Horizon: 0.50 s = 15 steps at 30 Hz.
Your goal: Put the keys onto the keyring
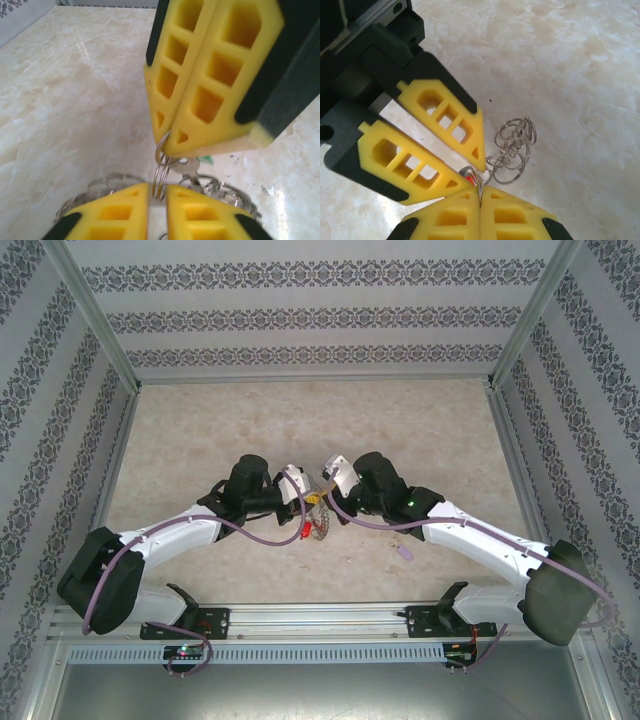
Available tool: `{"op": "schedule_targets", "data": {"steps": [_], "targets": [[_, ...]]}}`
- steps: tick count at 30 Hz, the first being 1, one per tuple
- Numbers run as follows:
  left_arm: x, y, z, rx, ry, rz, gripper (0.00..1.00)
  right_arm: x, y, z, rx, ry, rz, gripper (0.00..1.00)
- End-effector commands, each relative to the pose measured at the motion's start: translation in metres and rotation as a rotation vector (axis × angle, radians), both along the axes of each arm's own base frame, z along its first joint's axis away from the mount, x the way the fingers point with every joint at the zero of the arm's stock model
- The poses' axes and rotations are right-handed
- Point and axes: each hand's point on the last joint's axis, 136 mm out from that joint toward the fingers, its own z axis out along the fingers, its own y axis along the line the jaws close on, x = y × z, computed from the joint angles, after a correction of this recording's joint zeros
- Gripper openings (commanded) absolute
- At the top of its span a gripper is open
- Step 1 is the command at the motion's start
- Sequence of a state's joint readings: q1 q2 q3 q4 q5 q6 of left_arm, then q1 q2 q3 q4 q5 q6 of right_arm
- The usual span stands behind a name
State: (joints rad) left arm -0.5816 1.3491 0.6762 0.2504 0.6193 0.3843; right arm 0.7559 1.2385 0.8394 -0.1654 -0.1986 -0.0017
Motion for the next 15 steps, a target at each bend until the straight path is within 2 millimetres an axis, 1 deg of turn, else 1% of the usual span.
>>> {"op": "schedule_targets", "data": {"steps": [1,3,8,15], "targets": [[-0.0034,0.0033,-0.0015,0.01,0.004,0.007,0.21,0.0058,0.0034,0.0189,0.042,-0.029,-0.003,0.0],[-0.0041,0.0028,-0.0011,0.009,0.006,0.002,0.25,0.0058,0.0053,0.02,0.046,-0.032,0.004,0.0],[-0.0038,0.0008,0.0039,0.004,-0.001,-0.007,0.3,0.0056,0.008,0.0206,0.05,-0.032,0.013,0.0],[-0.0029,-0.0027,0.008,0.005,-0.009,-0.023,0.31,0.0041,0.0107,0.0225,0.061,-0.032,0.025,0.0]]}}
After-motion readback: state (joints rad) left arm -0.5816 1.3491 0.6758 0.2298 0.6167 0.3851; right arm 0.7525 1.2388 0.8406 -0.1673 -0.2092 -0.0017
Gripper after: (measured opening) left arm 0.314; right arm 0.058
